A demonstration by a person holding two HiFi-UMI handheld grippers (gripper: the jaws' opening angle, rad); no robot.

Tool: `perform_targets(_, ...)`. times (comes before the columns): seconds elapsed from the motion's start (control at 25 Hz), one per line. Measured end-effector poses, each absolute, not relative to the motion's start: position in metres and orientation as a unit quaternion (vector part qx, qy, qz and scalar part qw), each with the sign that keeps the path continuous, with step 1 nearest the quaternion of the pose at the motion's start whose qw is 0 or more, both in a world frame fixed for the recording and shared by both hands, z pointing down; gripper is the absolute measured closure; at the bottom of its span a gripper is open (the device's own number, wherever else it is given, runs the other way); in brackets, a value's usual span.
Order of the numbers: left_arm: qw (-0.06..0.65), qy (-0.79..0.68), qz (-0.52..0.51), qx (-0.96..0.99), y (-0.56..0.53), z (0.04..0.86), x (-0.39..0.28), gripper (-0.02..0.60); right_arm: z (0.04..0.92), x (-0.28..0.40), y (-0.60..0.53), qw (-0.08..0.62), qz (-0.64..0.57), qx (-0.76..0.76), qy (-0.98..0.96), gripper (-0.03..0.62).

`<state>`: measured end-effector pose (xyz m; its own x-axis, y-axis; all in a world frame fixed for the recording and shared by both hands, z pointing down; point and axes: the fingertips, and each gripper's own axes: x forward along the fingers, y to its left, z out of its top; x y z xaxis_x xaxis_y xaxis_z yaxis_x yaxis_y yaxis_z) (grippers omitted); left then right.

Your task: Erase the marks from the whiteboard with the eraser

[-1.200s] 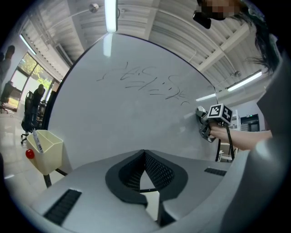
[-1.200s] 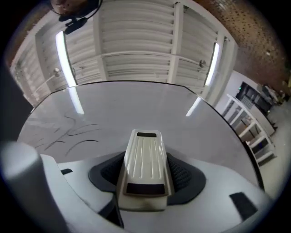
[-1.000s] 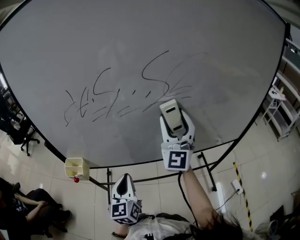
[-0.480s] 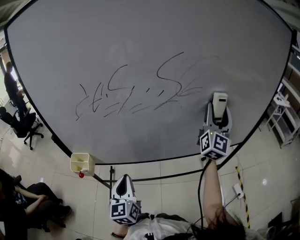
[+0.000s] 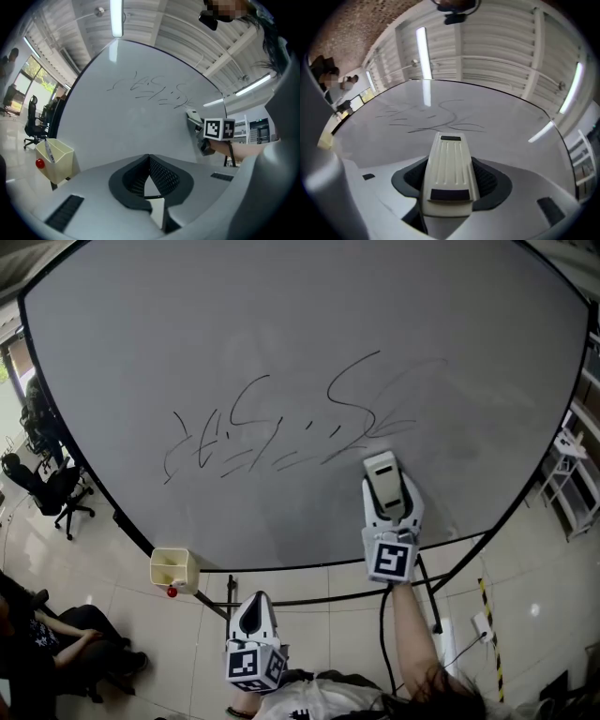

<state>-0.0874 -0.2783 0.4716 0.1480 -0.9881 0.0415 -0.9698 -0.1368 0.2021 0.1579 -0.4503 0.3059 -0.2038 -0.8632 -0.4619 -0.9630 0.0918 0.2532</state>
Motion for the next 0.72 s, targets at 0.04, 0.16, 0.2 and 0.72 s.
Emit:
perform_targets(0.04,0.091,-0.655,-0.049,0.749,-0.277,0.473,-0.093,0.586,0.3,0.192,-0.457,0.119,0.235,-0.645,0.717,0.315)
perform_targets(0.16,0.097,-0.67,-0.051,0.734,-0.272,0.476,-0.111,0.586,0.296,0.28,-0.466,0.203,0.163,-0.695,0.671,0.313)
perform_targets(0.2,0.1,-0.675,-0.053,0.729,-0.271,0.478,-0.116,0.586,0.299,0.291,-0.464,0.216,0.143,-0.705,0.66,0.315)
perform_targets(0.72,0.094,-0.66,-0.053,0.744,-0.271,0.472,-0.104,0.586,0.34,0.171,-0.448,0.097,0.195,-0.643,0.734,0.315)
